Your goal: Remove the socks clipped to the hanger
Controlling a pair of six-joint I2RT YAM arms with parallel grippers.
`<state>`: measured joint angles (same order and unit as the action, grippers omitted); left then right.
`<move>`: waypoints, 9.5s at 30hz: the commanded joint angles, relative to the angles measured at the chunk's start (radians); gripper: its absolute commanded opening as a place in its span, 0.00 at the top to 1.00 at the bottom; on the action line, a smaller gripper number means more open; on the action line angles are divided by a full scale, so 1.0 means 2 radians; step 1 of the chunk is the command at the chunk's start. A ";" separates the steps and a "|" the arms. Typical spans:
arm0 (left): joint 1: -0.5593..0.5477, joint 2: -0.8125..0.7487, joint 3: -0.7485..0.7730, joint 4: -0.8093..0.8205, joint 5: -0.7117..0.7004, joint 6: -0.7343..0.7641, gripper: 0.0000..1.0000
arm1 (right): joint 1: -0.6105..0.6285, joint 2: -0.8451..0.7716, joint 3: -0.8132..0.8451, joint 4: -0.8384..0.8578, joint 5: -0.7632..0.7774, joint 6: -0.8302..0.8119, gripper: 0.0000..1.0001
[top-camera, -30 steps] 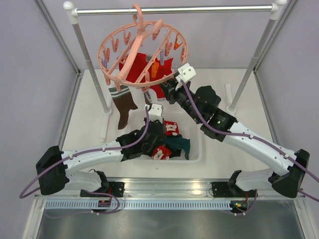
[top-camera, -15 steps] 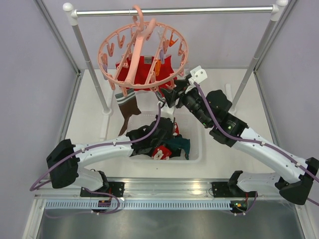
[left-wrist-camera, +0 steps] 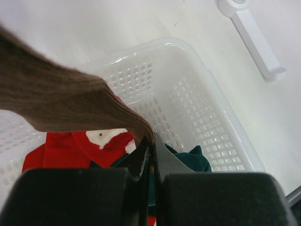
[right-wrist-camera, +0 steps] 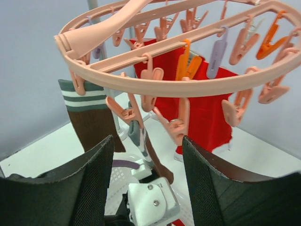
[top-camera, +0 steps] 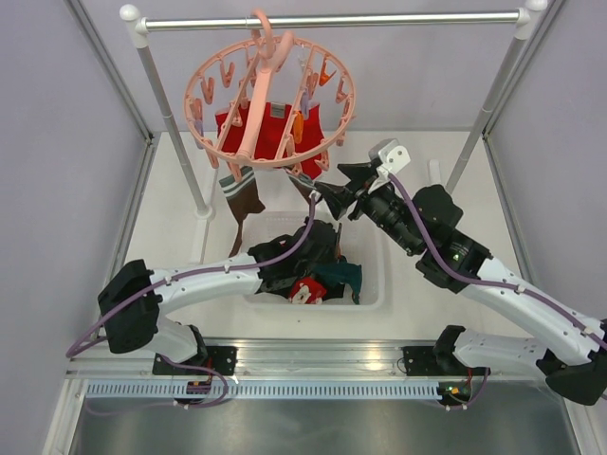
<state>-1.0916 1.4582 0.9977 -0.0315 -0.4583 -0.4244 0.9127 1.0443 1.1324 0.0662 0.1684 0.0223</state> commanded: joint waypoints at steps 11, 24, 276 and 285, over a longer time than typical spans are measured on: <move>-0.001 0.014 0.025 -0.006 0.021 0.011 0.98 | 0.002 0.086 0.080 -0.025 -0.059 -0.044 0.37; -0.002 0.014 0.027 -0.010 0.033 0.011 0.98 | 0.004 0.116 0.099 -0.023 -0.063 -0.053 0.32; 0.029 -0.090 -0.077 -0.015 -0.019 -0.039 0.98 | 0.018 0.074 0.046 0.100 0.090 -0.025 0.92; 0.075 -0.090 -0.153 -0.034 0.002 -0.114 0.98 | 0.018 0.077 0.047 0.094 0.091 -0.026 0.92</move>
<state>-0.9749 1.2892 0.7265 -0.0822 -0.4652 -0.5541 0.9451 1.2110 1.2179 0.2314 0.3382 -0.0296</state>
